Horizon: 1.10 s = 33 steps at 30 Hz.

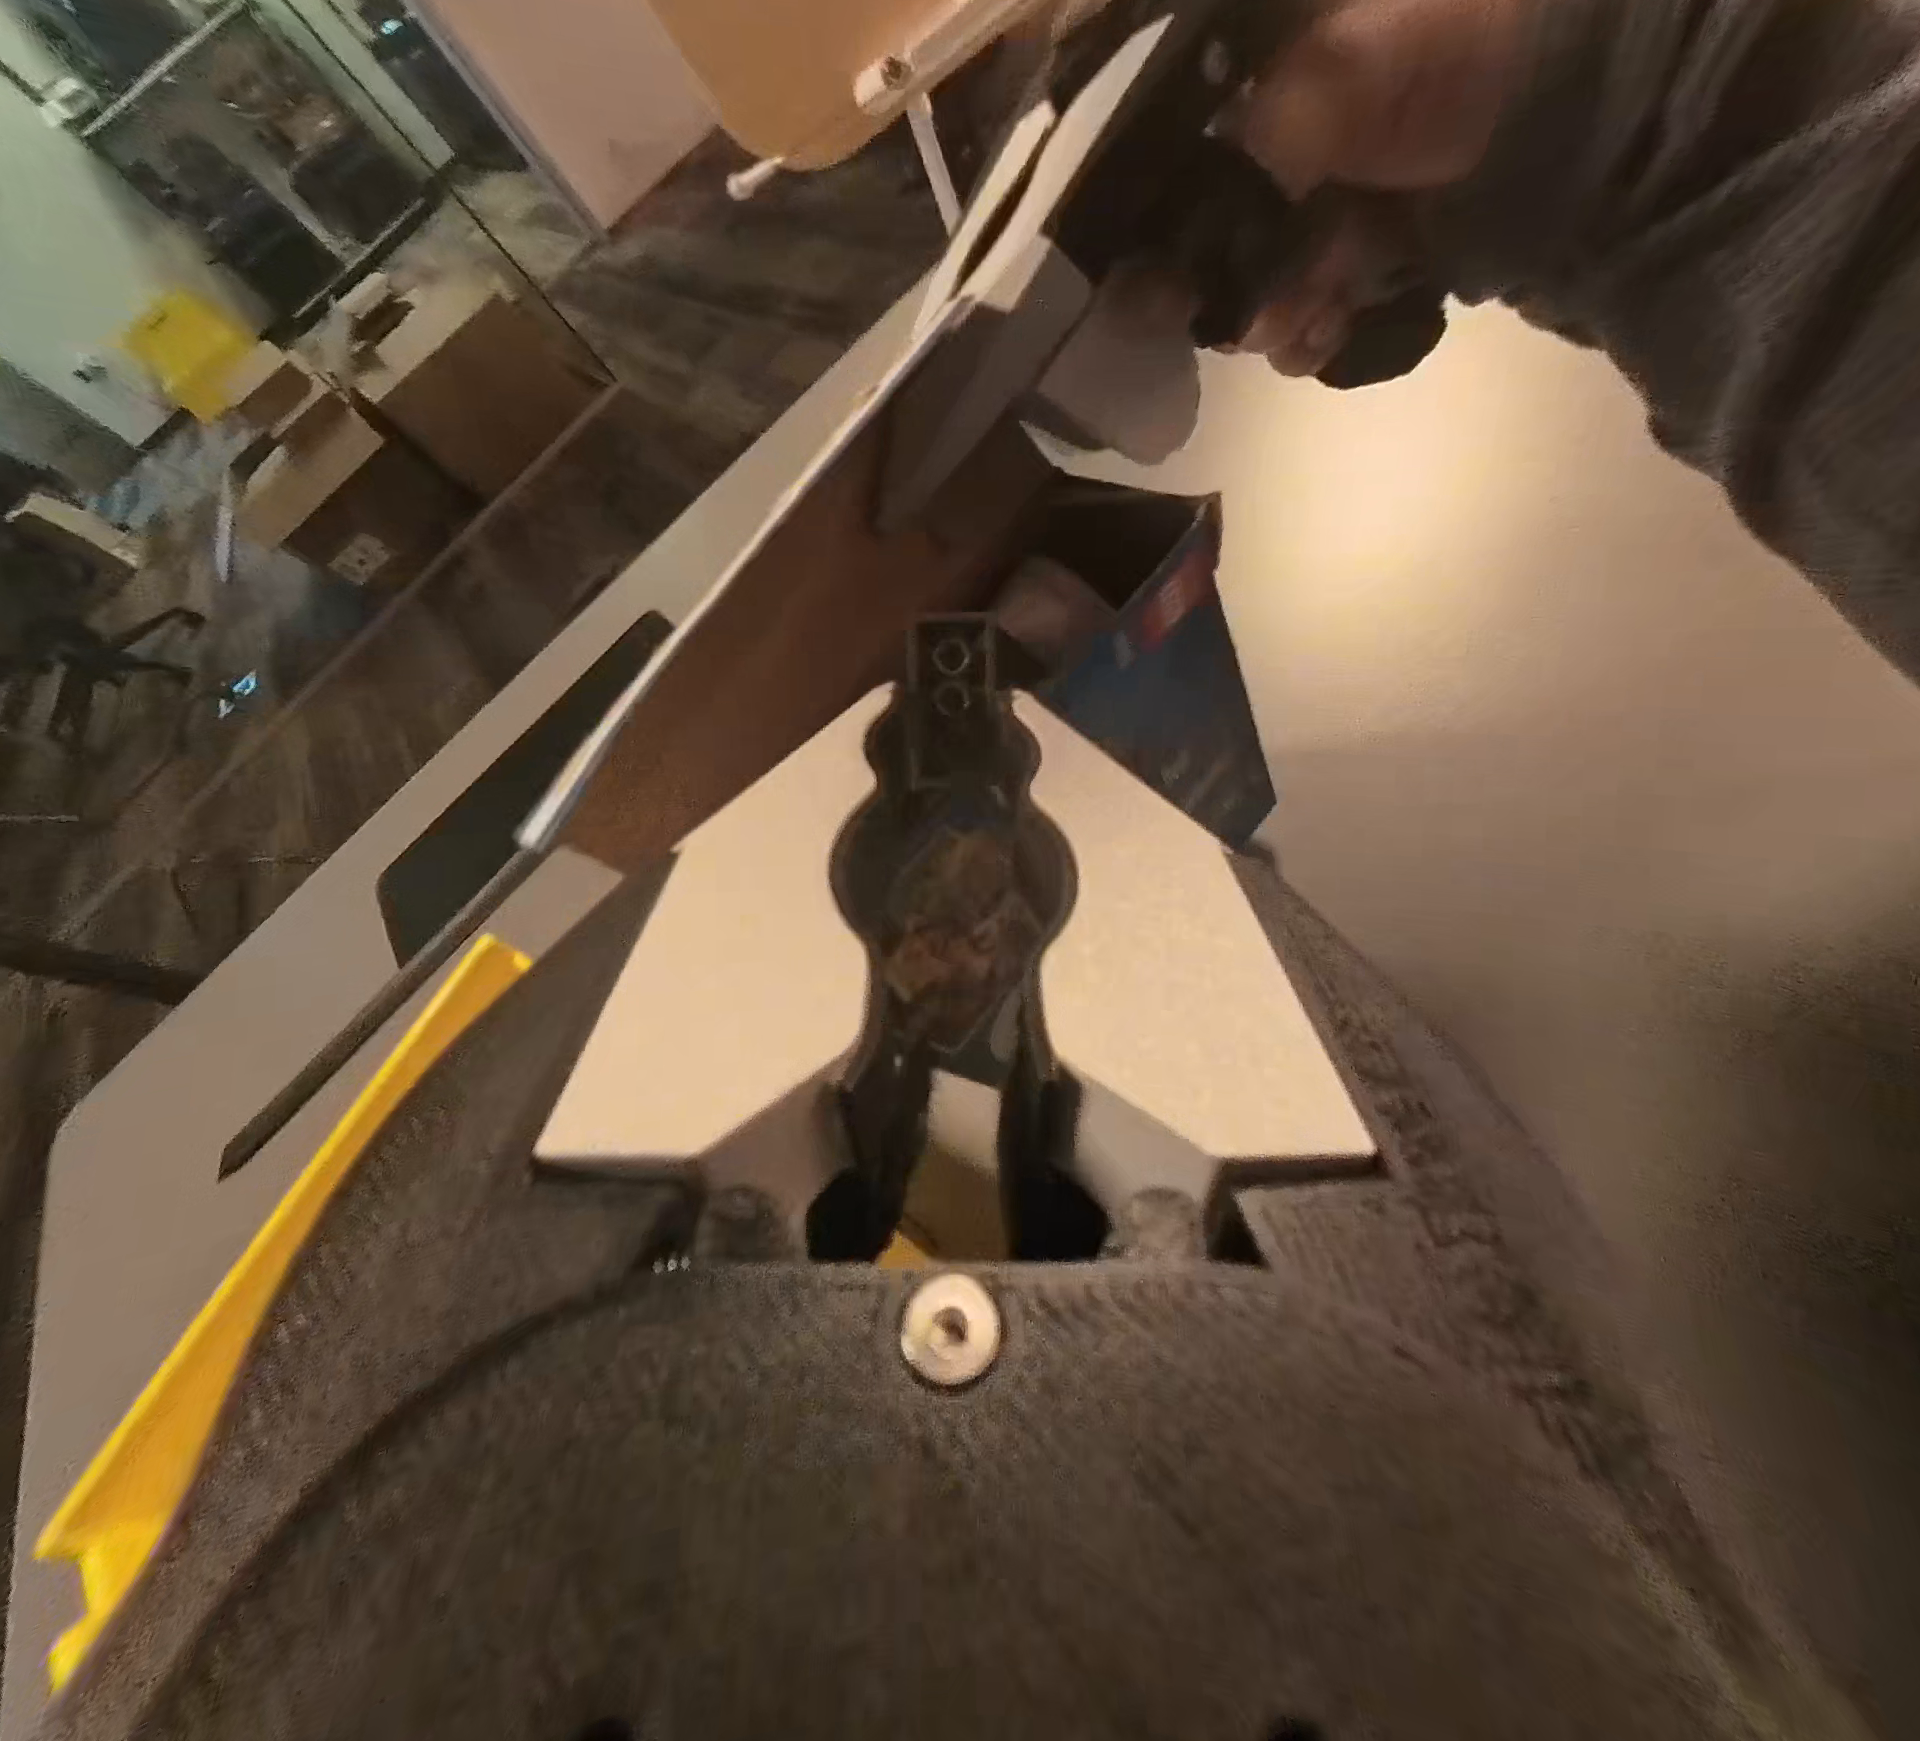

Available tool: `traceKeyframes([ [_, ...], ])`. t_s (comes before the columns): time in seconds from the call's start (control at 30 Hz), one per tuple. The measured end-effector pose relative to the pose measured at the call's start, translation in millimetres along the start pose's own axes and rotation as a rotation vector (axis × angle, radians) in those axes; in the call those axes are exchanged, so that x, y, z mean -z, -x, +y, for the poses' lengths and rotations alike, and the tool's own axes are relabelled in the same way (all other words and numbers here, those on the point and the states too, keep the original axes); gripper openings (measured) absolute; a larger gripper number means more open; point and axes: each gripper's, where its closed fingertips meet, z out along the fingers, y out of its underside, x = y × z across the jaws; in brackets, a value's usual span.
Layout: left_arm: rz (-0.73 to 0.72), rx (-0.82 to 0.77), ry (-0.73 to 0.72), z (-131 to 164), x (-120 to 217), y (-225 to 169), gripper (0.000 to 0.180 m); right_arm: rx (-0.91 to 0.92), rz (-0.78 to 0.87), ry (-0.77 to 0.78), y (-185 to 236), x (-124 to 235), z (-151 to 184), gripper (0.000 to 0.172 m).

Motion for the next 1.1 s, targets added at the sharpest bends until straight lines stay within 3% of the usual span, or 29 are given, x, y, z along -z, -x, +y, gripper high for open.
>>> traceKeyframes([
  [0.17,0.053,0.022,0.076,5,-27,-2,0.017,-0.008,-0.002,0.002,-2,2,2,0.000],
  [0.27,0.065,0.072,0.043,1,-24,-3,0.036,-0.012,-0.006,0.000,-2,2,2,0.000],
  [0.37,-0.010,0.124,-0.010,-3,-7,11,0.042,-0.017,0.001,-0.001,-4,2,2,0.000],
  [0.43,-0.152,0.200,-0.039,3,14,39,0.041,-0.018,0.002,-0.001,-5,2,2,0.000],
  [0.53,-0.338,0.394,-0.032,37,46,87,0.035,-0.018,0.009,0.000,-6,3,3,0.000],
  [0.63,-0.411,0.532,0.156,103,52,116,0.040,-0.023,0.009,-0.004,-7,3,3,0.000],
  [0.73,-0.249,0.646,0.360,160,28,102,0.046,-0.026,0.004,-0.004,-6,2,3,0.000],
  [0.8,-0.129,0.686,0.432,182,11,88,0.047,-0.026,0.003,-0.003,-6,1,3,0.000],
  [0.87,-0.102,0.683,0.499,202,0,86,0.046,-0.023,0.005,-0.001,-5,0,3,0.000],
  [1.1,-0.031,0.649,0.664,236,-19,81,0.040,-0.024,0.006,0.002,-6,-1,3,0.000],
])
